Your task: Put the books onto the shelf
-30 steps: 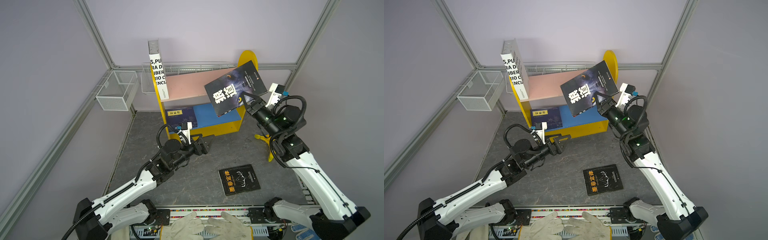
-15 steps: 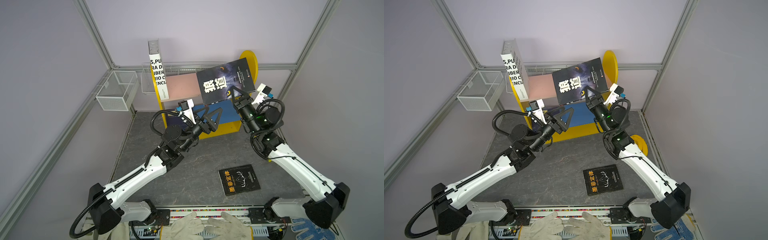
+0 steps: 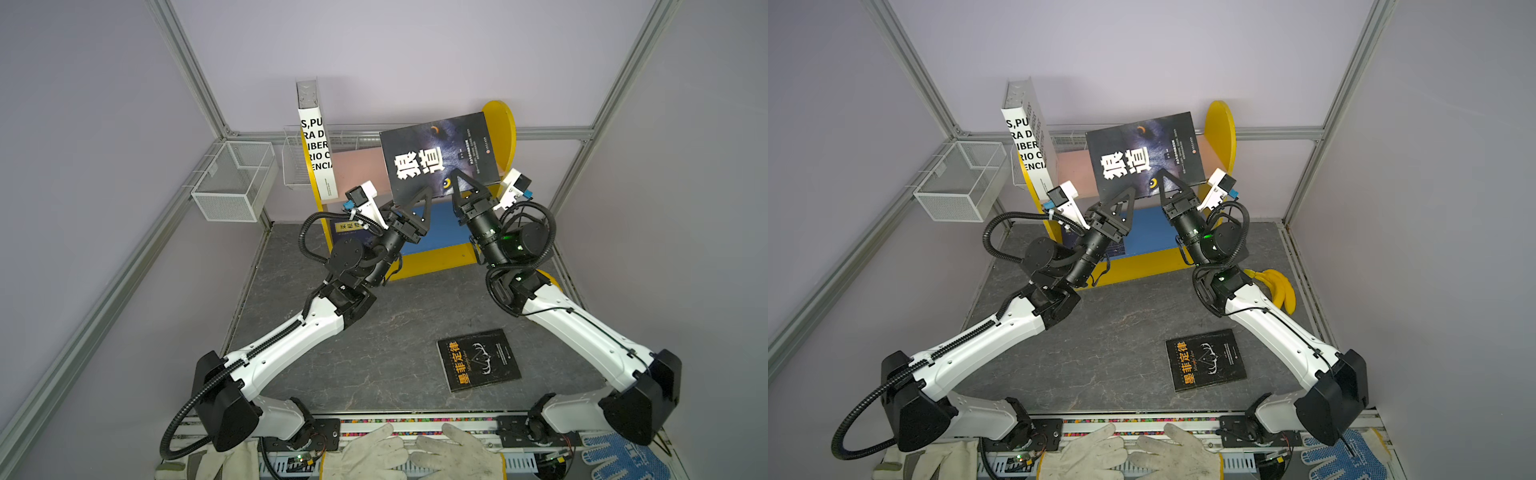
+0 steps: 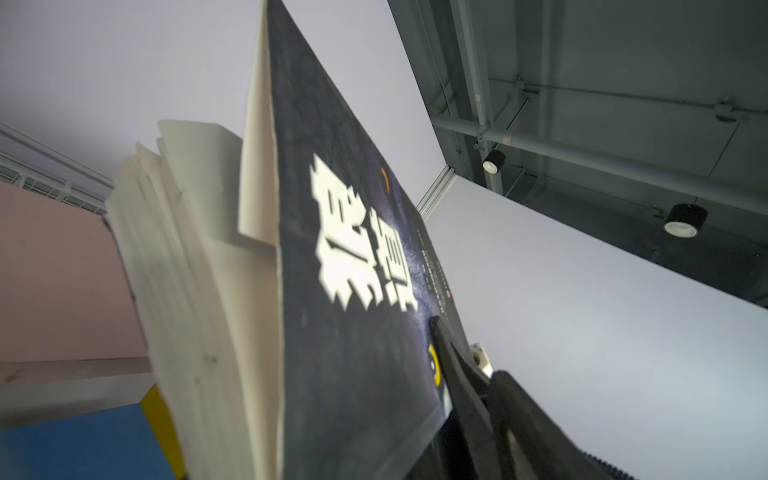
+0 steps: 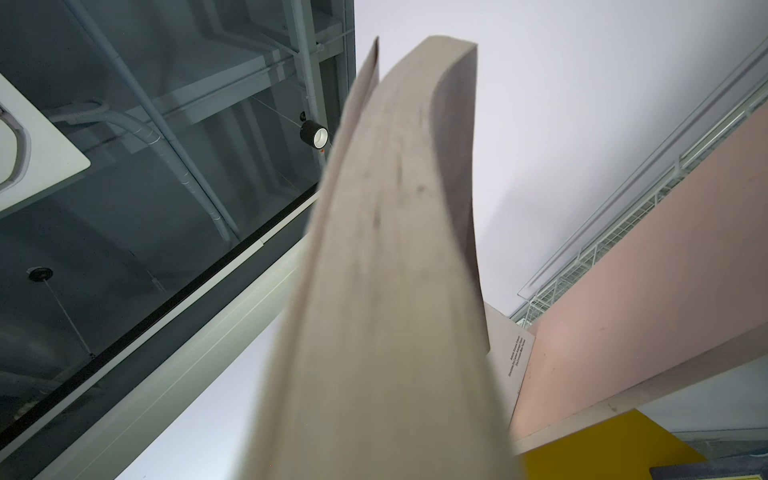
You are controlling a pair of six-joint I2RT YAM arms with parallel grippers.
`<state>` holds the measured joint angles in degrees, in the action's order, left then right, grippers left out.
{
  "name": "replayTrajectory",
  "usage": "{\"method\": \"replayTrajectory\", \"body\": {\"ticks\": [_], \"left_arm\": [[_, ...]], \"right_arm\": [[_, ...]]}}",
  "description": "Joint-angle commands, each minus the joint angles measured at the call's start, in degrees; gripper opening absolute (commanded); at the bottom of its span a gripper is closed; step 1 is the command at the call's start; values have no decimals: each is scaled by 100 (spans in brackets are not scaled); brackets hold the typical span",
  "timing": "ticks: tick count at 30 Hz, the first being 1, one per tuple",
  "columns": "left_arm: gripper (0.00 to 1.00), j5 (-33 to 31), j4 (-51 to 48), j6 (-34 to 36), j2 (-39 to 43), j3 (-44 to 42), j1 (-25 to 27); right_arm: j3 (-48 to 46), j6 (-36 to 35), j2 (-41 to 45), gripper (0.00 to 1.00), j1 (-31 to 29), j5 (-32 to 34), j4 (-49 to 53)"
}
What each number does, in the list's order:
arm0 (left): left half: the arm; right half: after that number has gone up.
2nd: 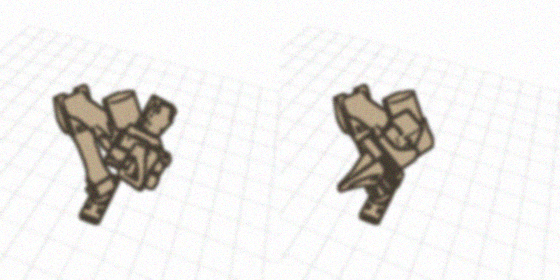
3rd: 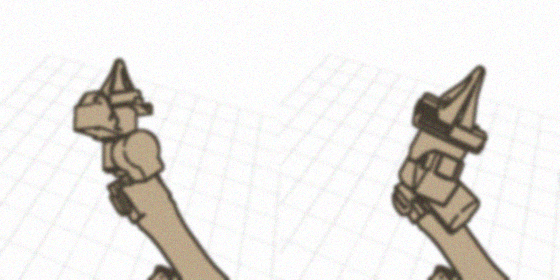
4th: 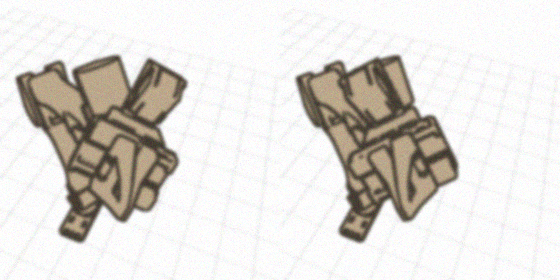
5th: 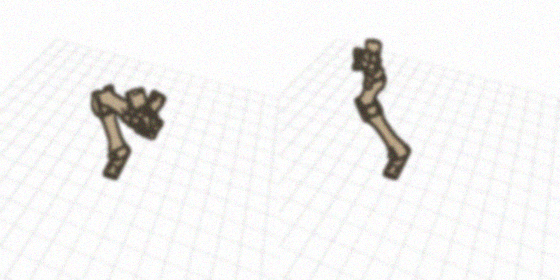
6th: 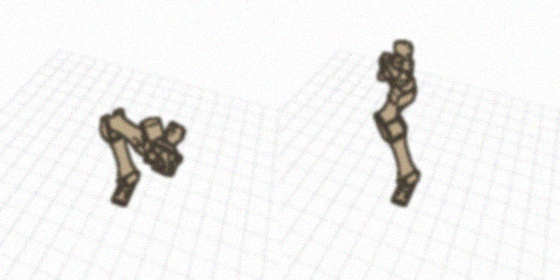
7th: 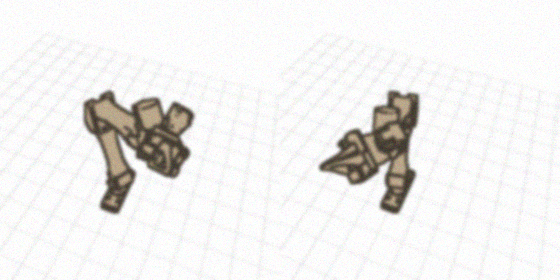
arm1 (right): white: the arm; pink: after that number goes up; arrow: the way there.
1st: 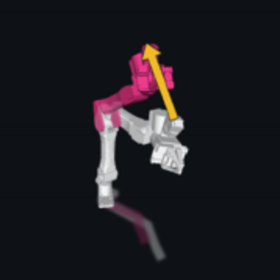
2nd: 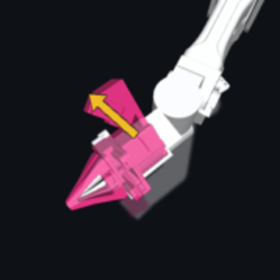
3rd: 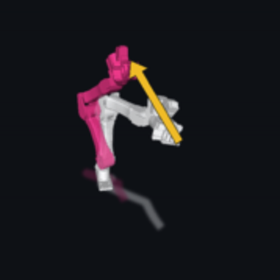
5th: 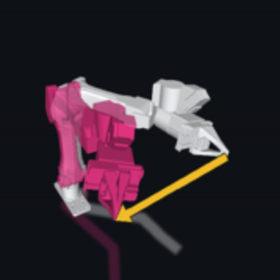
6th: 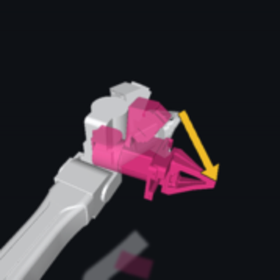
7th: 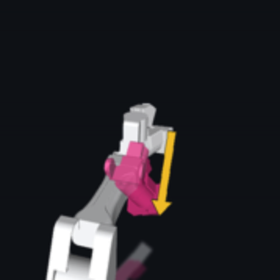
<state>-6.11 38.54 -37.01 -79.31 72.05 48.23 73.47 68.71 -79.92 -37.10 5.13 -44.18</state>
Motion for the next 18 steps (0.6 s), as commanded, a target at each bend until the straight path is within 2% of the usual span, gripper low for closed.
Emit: {"method": "replayTrajectory", "body": {"ticks": [1,6,11,13,16,18], "left_arm": [[62,36,470,-162,-110,303,-32],[40,87,469,-192,-199,488,-46],[17,122,-298,305,41,793,-83],[12,100,-627,475,166,889,-127],[6,136,-1275,627,340,1154,-283],[5,217,-1937,724,420,1475,-416]], "right_arm": [[-26,296,-21,16,-107,-98,-835],[144,518,-371,17,-183,-310,-1162],[216,450,-518,22,-167,-468,-1104],[244,412,-550,25,-149,-556,-1051],[404,202,-622,40,-106,-914,-840],[609,31,-685,56,-52,-1309,-555]]}}
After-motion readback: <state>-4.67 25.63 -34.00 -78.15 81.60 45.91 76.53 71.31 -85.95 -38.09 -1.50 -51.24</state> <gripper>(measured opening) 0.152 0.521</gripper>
